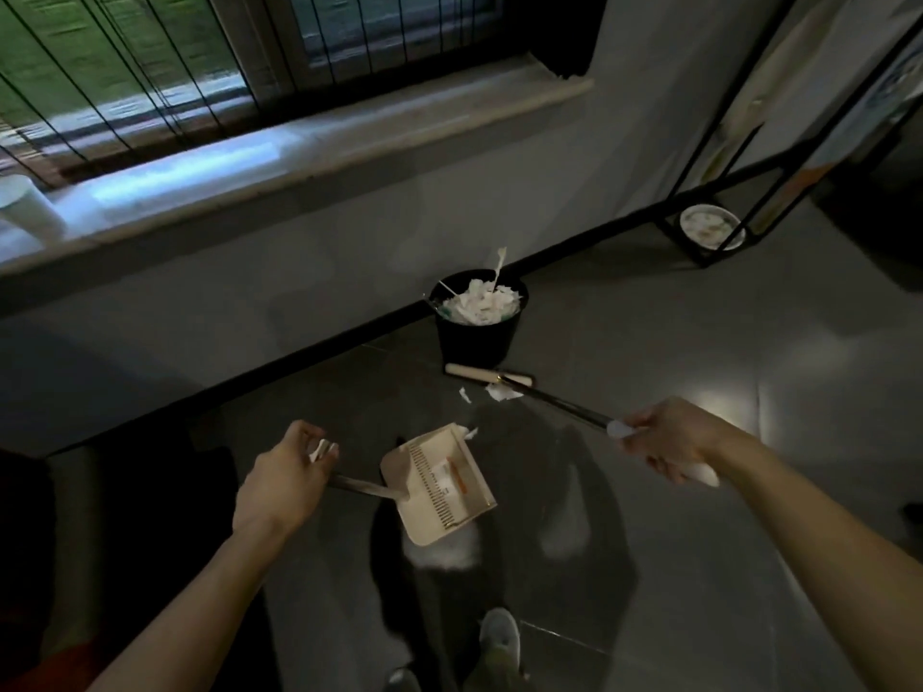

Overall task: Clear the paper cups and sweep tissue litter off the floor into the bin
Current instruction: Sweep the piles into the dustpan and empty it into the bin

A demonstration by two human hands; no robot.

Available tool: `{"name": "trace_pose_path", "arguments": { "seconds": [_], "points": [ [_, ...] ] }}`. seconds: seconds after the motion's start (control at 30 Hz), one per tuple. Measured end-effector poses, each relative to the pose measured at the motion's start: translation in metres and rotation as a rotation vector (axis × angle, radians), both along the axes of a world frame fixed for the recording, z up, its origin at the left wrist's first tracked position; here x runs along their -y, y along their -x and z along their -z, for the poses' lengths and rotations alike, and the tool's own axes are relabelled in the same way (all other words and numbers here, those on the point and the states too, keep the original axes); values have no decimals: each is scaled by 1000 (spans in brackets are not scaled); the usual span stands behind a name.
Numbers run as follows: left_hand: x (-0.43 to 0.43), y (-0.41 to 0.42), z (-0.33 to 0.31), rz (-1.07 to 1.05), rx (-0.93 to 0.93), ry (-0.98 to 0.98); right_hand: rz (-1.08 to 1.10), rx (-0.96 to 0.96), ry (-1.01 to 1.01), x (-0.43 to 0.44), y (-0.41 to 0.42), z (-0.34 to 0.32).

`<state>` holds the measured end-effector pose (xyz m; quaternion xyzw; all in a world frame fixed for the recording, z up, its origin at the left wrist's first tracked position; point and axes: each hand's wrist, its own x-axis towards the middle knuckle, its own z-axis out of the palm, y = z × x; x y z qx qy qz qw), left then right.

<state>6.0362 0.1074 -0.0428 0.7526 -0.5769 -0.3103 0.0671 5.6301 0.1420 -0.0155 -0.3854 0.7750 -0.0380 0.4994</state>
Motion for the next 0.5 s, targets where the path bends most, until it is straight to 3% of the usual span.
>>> {"name": "trace_pose_path", "arguments": {
  "seconds": [0.3,0.5],
  "points": [
    [12,-6,10,-119,21,23,20,31,5,10,-8,31],
    [26,-8,12,-124,-11,18,52,187,-179,-7,-51,9]
  ]
}}
